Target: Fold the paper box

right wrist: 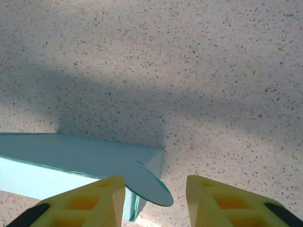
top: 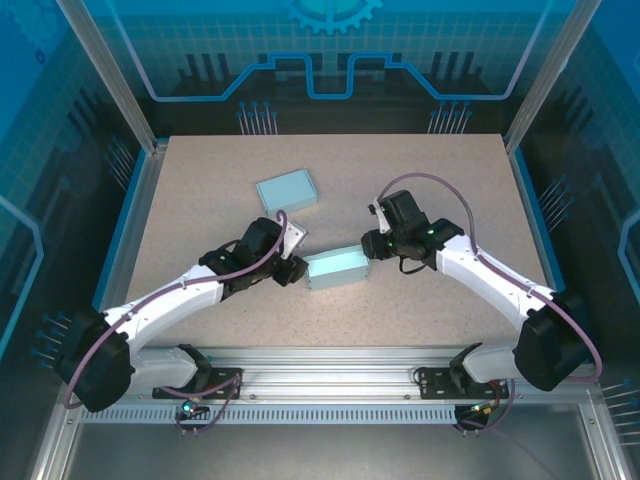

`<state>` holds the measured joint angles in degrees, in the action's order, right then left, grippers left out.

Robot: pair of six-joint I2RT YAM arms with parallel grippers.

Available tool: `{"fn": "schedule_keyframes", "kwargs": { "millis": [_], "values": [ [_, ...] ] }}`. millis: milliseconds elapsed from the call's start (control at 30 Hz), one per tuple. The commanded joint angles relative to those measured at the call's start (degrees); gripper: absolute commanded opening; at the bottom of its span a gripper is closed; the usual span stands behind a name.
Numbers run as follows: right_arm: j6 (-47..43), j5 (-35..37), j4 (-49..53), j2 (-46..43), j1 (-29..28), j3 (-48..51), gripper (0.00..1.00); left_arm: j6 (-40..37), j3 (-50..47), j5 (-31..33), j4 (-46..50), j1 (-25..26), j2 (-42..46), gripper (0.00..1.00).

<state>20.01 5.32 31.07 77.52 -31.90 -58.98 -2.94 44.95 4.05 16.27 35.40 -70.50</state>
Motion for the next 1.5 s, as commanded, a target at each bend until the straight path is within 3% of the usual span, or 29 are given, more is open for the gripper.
{"fn": "schedule_keyframes", "kwargs": {
  "millis": [0, 300, 1000, 1467],
  "values": [
    [-0.67, -0.49, 2.14, -1.74, -0.97, -0.80, 0.41, -0.13, 2.44, -0.19, 2.54, -0.26, 1.55, 0.52],
    [-1.10, -0.38, 2.44, -3.58, -1.05, -0.94, 0.48, -0.79, 1.92, -1.01, 2.83, -0.33, 2.82, 0.48],
    [-4.80, -3.43, -0.04, 0.20, -1.41, -0.24, 0.44, -0.49, 2.27, -1.13, 2.58, -0.30, 0.18, 0.32],
    [-4.10, -4.01, -0.65, 0.49, -1.65, 1.10, 0.39, 0.57, 2.65, -1.56, 2.89, -0.33, -0.46, 0.28]
  ]
}}
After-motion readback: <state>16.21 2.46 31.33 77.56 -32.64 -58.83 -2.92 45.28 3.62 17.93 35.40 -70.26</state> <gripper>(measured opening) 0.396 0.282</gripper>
